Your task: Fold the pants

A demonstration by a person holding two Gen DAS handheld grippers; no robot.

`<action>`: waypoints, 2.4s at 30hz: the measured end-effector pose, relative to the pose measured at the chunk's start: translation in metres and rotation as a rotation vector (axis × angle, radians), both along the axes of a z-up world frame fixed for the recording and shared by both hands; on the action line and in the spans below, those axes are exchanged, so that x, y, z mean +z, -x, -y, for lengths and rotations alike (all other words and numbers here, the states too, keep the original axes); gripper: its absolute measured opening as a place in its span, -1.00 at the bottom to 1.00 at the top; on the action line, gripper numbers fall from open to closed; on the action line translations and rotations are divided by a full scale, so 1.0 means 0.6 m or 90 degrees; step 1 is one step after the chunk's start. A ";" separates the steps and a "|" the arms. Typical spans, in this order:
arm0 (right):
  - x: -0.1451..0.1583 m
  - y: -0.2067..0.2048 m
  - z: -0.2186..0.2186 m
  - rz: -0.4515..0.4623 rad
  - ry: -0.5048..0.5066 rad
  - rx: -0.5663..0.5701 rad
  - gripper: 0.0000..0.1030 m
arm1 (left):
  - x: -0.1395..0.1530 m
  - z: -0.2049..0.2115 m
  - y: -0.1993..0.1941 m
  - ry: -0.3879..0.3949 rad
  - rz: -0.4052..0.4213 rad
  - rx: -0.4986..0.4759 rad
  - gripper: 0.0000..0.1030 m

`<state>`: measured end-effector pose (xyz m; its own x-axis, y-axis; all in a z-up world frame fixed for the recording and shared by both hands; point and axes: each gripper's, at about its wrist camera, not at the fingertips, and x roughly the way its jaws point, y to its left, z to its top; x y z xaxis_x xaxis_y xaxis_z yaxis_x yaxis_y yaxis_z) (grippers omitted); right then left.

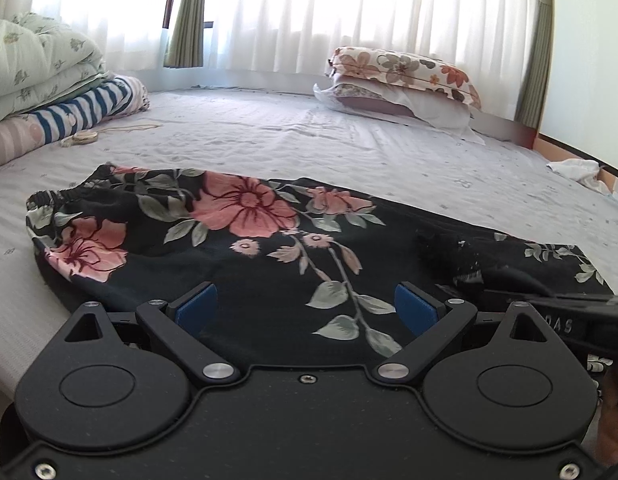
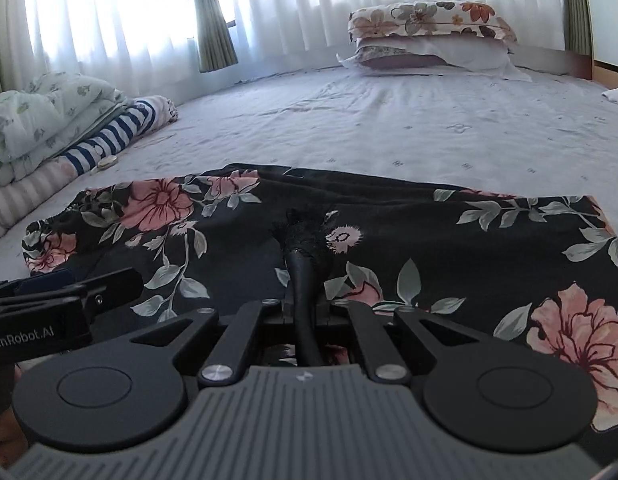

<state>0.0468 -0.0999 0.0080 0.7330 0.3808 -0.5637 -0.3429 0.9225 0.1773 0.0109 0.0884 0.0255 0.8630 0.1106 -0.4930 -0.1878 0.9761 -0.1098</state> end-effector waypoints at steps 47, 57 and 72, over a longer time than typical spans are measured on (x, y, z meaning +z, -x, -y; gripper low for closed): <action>-0.046 0.146 0.177 0.127 0.169 -0.282 0.82 | 0.003 0.116 -0.025 0.136 -0.127 -0.176 0.77; -0.043 0.151 0.183 0.128 0.147 -0.270 0.83 | -0.005 0.112 -0.055 0.183 -0.107 -0.114 -0.96; -0.021 0.185 0.196 0.159 0.123 -0.248 0.94 | -0.007 0.086 -0.057 0.118 -0.131 -0.080 -0.78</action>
